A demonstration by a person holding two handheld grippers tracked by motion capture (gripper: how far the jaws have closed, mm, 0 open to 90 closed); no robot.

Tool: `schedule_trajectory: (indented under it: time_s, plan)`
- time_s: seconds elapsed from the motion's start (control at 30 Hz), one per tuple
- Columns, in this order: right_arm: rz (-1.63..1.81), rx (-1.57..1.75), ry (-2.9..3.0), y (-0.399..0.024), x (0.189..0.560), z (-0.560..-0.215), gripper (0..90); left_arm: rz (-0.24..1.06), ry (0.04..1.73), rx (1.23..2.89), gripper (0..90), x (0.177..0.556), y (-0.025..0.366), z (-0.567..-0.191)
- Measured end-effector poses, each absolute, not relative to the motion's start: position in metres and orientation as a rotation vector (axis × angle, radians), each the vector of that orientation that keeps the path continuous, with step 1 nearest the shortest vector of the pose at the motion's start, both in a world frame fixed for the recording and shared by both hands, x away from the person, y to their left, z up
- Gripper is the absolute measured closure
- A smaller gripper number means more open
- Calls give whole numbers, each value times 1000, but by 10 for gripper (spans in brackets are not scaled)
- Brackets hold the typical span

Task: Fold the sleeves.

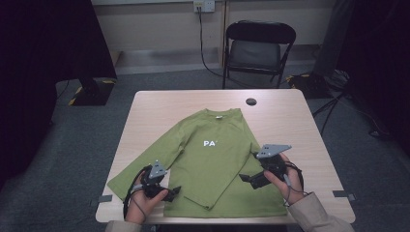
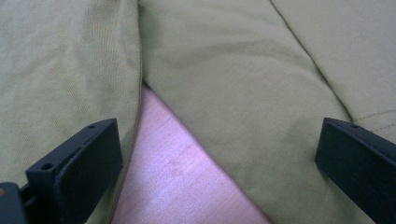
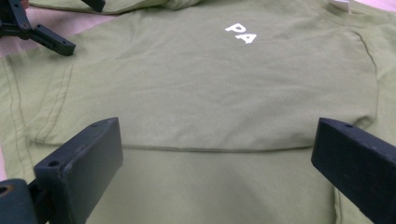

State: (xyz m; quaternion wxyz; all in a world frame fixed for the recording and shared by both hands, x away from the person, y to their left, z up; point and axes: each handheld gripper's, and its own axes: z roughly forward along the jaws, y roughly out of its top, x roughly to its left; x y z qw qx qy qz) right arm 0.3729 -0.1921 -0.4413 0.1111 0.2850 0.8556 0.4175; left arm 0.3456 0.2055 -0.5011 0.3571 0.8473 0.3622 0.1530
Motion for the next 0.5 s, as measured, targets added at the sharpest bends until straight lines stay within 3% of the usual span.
schedule_trajectory:
  time_s: [0.5]
  plan:
    - [1249,872,2472,-212,371,-448,17,395,935,2187,0,346,206,-501]
